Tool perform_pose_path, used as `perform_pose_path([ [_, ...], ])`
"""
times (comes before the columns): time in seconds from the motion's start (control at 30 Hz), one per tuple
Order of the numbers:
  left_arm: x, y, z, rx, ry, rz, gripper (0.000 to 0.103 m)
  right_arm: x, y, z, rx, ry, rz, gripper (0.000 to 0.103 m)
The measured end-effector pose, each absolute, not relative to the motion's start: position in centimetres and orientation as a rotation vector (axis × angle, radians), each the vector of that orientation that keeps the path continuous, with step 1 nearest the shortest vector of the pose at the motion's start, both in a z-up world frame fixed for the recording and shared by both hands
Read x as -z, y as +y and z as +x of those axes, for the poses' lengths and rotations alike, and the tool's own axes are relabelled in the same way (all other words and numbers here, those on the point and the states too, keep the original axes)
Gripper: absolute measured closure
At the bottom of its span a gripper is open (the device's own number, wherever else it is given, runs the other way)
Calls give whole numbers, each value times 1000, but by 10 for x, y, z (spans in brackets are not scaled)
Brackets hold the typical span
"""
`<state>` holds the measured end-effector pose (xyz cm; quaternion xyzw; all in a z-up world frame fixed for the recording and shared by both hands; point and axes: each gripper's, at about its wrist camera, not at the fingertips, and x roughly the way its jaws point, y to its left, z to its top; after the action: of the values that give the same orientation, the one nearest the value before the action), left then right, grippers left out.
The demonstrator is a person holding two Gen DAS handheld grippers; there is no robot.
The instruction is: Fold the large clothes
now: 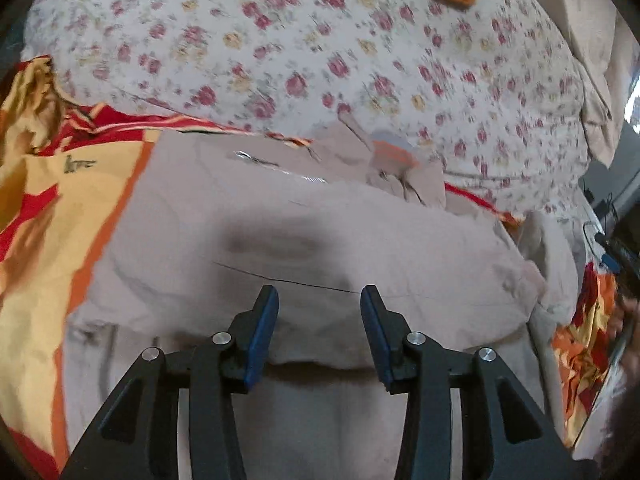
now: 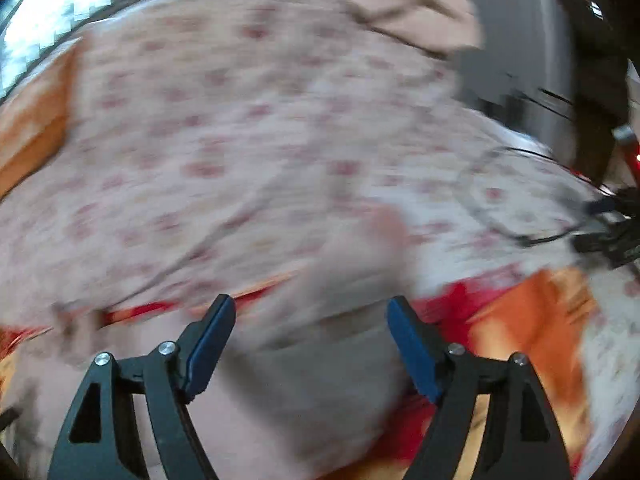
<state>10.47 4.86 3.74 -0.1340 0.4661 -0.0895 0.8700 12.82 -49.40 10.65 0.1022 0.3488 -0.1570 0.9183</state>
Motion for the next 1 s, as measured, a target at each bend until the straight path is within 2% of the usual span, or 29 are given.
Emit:
perform_pose_path([
  [0.13,-25,39,121,198,1018,-288,65,-86,-553,155,241,807,376,22],
  [0.23,-22,36,124,208,1028,-284,65,-67,-562,176,254,833,351,23],
  [0.3,-21,34,124,209,1026,-272,65,-43,-568,192,295,930,358,28],
  [0.33,-20,33,126,206,1028,-267,65,-43,-566,192,297,895,338,31],
  [0.47,-17,35,130,202,1027,-273,65,-42,-566,192,321,861,411,85],
  [0.5,-17,36,131,201,1026,-276,65,-50,-565,184,302,822,432,88],
  [0.87,-40,63,120,144,949,-324,65,-208,-560,60,567,522,230,88],
  [1.0,-45,75,119,101,922,-322,65,-227,-541,46,583,493,201,88],
])
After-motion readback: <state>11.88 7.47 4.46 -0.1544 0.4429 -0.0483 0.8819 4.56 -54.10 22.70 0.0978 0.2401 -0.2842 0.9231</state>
